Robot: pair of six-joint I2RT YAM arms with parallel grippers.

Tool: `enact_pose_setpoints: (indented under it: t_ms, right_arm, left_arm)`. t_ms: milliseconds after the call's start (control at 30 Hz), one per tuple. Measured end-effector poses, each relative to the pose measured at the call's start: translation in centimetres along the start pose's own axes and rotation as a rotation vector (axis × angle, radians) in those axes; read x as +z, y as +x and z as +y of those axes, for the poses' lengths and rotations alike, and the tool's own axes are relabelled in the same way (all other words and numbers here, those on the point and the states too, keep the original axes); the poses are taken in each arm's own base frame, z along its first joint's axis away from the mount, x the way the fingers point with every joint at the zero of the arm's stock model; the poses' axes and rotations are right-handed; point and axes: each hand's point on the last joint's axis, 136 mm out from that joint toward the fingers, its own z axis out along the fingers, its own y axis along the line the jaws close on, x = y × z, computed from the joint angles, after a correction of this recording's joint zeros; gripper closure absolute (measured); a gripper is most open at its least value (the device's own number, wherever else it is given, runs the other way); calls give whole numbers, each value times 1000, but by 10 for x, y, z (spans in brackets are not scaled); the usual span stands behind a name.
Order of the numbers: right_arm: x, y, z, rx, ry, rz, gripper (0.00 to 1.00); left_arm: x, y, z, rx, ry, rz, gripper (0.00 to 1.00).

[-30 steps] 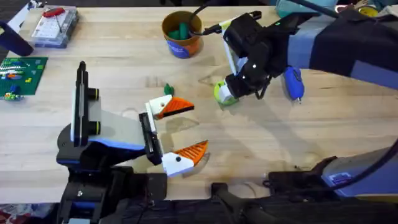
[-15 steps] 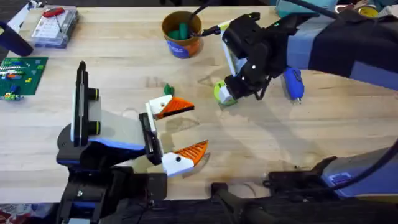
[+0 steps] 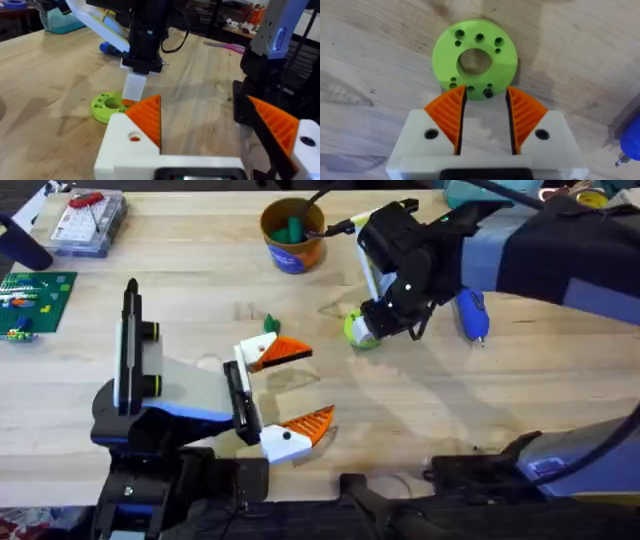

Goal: Pick up the gripper from the table and insert it into the empty holder that is missing its gripper. Then pick up a screw, insert it into the mounting hole, and use the screwdriver to tighten it. Finally, clean up the table by picking up the vegetable and placing it into the bucket.

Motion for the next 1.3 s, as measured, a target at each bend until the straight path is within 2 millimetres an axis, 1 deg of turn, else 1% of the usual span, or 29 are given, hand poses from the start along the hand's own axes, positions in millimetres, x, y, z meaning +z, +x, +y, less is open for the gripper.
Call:
enact_pose_setpoints:
  t_ms: [367,500,600,1000,1167,1267,1300]
  right_arm:
    - [3,-1,2,0,-12,4,529]
    - [3,-1,3,0,-14,5,574]
    - [3,-1,3,-3,-15,5,640]
    - [3,0,3,-24,-15,5,698]
    - [3,0,3,-30,-14,6,785]
    - [3,0,3,-34,-14,7,952]
    - [3,0,3,-33,-14,6,982]
  left_arm:
    - [0,0,0,0,0,0,11]
    - [0,0,0,0,0,0,11]
    - [0,0,0,0,0,0,11]
    - [0,0,0,0,0,0,11]
    - [0,0,0,0,0,0,11]
    - [0,0,0,0,0,0,11]
    - [0,0,0,0,0,0,11]
